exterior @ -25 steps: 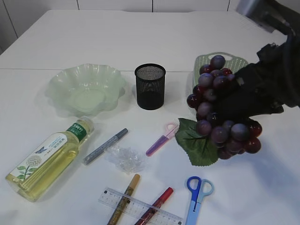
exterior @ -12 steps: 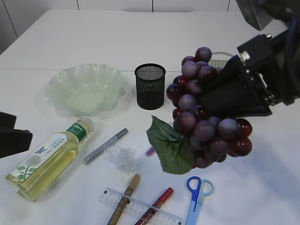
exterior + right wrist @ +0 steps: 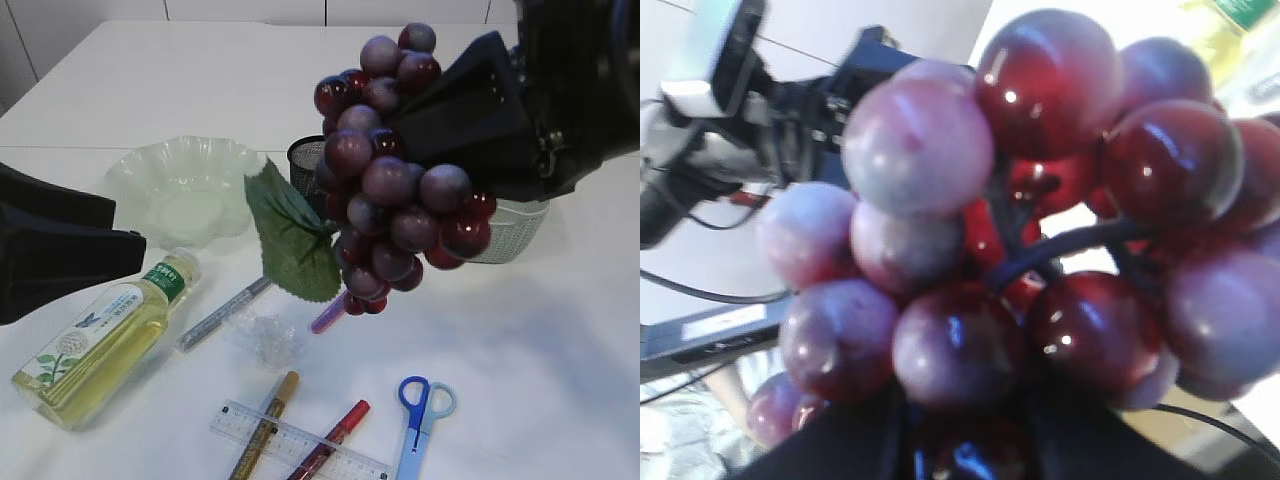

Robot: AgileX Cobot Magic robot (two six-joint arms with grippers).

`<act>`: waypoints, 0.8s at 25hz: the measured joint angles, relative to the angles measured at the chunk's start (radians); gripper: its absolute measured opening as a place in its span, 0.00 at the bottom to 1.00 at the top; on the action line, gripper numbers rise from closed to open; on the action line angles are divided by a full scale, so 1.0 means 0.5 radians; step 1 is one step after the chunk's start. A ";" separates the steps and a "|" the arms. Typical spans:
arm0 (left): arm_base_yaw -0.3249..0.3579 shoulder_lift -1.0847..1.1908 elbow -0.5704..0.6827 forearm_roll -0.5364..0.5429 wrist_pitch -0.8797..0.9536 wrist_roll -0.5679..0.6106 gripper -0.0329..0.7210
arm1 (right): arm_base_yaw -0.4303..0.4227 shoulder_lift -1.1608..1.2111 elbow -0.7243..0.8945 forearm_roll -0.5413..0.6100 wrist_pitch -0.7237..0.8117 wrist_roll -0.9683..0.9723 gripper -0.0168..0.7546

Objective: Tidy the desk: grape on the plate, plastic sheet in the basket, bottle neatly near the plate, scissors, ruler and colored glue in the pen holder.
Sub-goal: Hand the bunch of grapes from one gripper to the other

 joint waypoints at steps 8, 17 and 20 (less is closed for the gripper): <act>-0.163 0.227 -0.002 -0.591 0.058 0.571 0.72 | 0.000 0.000 0.000 0.268 -0.004 0.076 0.25; -0.444 0.486 -0.082 -0.856 0.055 0.933 0.77 | 0.000 0.000 0.000 0.503 -0.007 0.161 0.25; -0.485 0.541 -0.172 -0.868 0.055 0.945 0.78 | 0.000 0.000 0.000 0.566 -0.011 0.166 0.25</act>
